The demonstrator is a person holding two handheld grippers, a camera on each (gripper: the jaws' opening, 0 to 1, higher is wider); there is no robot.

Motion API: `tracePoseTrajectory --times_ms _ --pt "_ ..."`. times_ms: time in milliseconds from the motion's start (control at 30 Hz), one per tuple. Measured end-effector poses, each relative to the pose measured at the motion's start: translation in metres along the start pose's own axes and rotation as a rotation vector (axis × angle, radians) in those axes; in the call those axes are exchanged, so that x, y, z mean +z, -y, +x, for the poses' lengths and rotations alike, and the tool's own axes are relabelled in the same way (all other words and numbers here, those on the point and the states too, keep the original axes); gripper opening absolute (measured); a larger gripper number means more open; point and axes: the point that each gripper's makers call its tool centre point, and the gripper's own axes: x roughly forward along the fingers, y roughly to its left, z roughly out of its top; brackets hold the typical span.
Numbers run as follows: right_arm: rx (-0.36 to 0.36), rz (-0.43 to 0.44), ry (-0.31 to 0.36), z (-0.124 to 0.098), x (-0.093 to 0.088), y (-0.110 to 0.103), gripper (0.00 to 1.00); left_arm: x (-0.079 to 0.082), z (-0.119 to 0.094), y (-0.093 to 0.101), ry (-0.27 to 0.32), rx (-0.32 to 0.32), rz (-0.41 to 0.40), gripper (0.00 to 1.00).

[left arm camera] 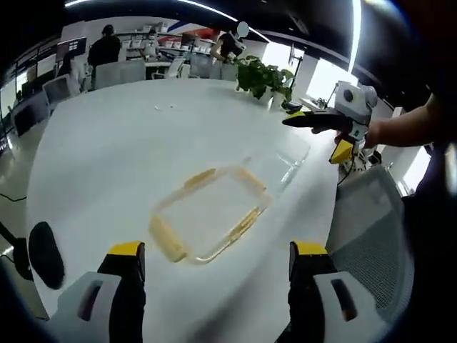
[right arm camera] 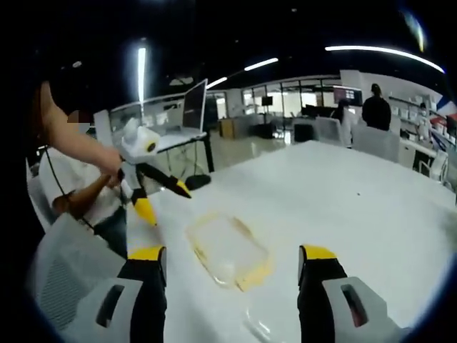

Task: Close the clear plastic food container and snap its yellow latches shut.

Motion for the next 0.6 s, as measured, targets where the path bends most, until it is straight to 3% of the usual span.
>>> tracePoseTrajectory --times_ms 233,600 --pt "0.013 -0.025 -0.017 0.009 0.0 0.001 0.75 0.005 -0.001 -0.016 -0.011 -0.011 0.013 0.83" --pt "0.039 -0.062 -0.074 0.023 -0.009 0.003 0.73 0.001 0.004 -0.023 -0.077 -0.051 0.106 0.82"
